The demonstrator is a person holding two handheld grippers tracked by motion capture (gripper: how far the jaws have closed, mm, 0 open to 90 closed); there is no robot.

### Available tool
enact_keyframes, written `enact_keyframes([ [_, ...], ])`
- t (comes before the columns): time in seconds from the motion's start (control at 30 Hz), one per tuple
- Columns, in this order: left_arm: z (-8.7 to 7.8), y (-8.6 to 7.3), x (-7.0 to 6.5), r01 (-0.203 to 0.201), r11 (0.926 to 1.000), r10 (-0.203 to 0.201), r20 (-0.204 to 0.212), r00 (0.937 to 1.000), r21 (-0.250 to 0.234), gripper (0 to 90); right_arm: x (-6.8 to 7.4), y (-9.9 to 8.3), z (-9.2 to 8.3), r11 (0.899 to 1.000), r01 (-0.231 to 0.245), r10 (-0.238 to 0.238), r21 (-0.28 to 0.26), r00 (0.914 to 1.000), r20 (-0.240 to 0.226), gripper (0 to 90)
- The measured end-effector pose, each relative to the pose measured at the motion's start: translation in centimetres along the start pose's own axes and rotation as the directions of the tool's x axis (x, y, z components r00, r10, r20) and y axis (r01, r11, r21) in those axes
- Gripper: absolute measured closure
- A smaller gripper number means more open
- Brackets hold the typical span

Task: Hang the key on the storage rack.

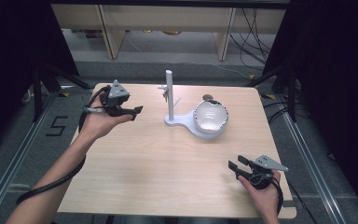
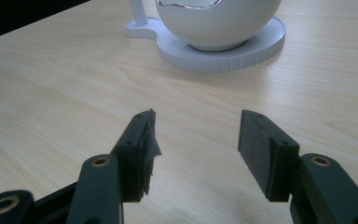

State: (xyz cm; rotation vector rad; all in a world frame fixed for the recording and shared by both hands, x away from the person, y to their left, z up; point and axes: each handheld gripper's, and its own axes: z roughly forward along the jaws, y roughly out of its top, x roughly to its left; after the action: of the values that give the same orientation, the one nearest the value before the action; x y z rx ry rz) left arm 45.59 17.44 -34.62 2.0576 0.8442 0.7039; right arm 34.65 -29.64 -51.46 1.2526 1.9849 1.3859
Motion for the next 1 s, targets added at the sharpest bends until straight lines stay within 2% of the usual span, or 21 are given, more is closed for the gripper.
enact_keyframes([
  [0.03, -0.1, -0.3, -0.1, 0.006, 0.9999, -0.006, 0.0, 1.0, -0.008, 35.0, 0.1, 0.0, -0.1, 1.0, -0.014, 0.014, 0.004, 0.9999, -0.004, 47.0],
  [0.07, -0.3, -0.6, -0.2, 0.002, 1.0, -0.002, 0.003, 1.0, -0.006, 35.0, 0.1, 0.0, -0.1, 1.0, -0.008, 0.008, -0.002, 0.9999, -0.01, 47.0],
  [0.1, -0.4, -0.9, -0.5, 0.013, 0.9997, -0.013, 0.002, 0.9999, -0.02, 34.9, 0.4, 0.0, -0.2, 0.999, -0.042, 0.043, 0.01, 0.9991, -0.009, 47.0],
  [0.23, -1.1, -2.3, -1.1, 0.029, 0.9985, -0.029, -0.003, 0.9996, -0.046, 34.8, 0.3, 0.0, -0.1, 0.999, -0.033, 0.033, -0.002, 0.9994, -0.013, 46.8],
  [0.27, -1.2, -2.9, -1.3, 0.03, 0.998, -0.03, -0.004, 0.9995, -0.056, 34.8, 0.3, 0.0, -0.2, 0.999, -0.034, 0.034, 0.011, 0.9994, -0.005, 46.8],
  [0.33, -1.3, -3.9, -1.8, 0.05, 0.9955, -0.051, -0.015, 0.9986, -0.081, 34.8, 0.3, 0.0, -0.2, 0.999, -0.034, 0.034, 0.01, 0.9994, -0.009, 46.6],
  [0.37, -1.5, -4.4, -2.0, 0.046, 0.9958, -0.048, -0.021, 0.9987, -0.079, 34.8, 0.0, 0.0, 0.0, 1.0, -0.009, 0.008, -0.012, 0.9997, -0.023, 46.6],
  [0.4, -1.6, -4.8, -2.1, 0.05, 0.9952, -0.052, -0.025, 0.9983, -0.084, 34.8, 0.0, 0.0, -0.2, 1.0, -0.004, 0.004, 0.003, 0.9999, -0.01, 46.6],
  [0.47, -1.7, -5.5, -2.3, 0.05, 0.9942, -0.053, -0.028, 0.9982, -0.095, 34.7, 0.1, 0.0, -0.1, 1.0, -0.016, 0.016, 0.003, 0.9998, -0.011, 46.5],
  [0.63, -2.0, -7.6, -3.3, 0.055, 0.9927, -0.06, -0.043, 0.9972, -0.107, 34.6, 0.1, 0.0, -0.1, 1.0, -0.01, 0.01, 0.004, 0.9999, -0.012, 46.5],
  [0.7, -2.0, -8.5, -3.7, 0.068, 0.9907, -0.074, -0.046, 0.9962, -0.118, 34.5, 0.0, 0.0, -0.2, 1.0, -0.002, 0.002, 0.008, 0.9999, -0.014, 46.4],
  [0.73, -2.0, -9.0, -4.0, 0.082, 0.9889, -0.089, -0.054, 0.9945, -0.124, 34.3, 0.1, 0.0, -0.2, 1.0, -0.013, 0.013, 0.002, 0.9998, -0.016, 46.3],
  [0.77, -2.1, -9.4, -4.2, 0.083, 0.9891, -0.091, -0.057, 0.9942, -0.122, 34.1, 0.1, 0.0, -0.2, 1.0, -0.014, 0.014, 0.001, 0.9998, -0.016, 46.3],
  [0.8, -1.9, -10.0, -4.3, 0.062, 0.9872, -0.07, -0.05, 0.9963, -0.147, 34.1, 0.1, 0.0, -0.2, 1.0, -0.013, 0.013, 0.002, 0.9998, -0.014, 46.3],
  [0.83, -1.9, -10.3, -4.4, 0.065, 0.9871, -0.074, -0.053, 0.9959, -0.146, 34.0, 0.0, 0.0, -0.1, 1.0, -0.004, 0.004, 0.0, 0.9999, -0.01, 46.3],
  [0.9, -1.8, -11.4, -4.7, 0.085, 0.9817, -0.094, -0.047, 0.9944, -0.17, 34.0, 0.1, 0.0, -0.1, 1.0, -0.016, 0.016, 0.004, 0.9998, -0.011, 46.3],
  [0.93, -1.9, -11.8, -4.8, 0.088, 0.9823, -0.098, -0.051, 0.9939, -0.165, 33.9, 0.1, 0.0, -0.1, 1.0, -0.004, 0.004, 0.0, 0.9999, -0.013, 46.3],
  [1.0, -1.9, -12.9, -5.1, 0.098, 0.9806, -0.109, -0.059, 0.9923, -0.17, 33.9, 0.1, 0.0, -0.1, 1.0, -0.01, 0.01, 0.005, 0.9996, -0.026, 46.2],
])
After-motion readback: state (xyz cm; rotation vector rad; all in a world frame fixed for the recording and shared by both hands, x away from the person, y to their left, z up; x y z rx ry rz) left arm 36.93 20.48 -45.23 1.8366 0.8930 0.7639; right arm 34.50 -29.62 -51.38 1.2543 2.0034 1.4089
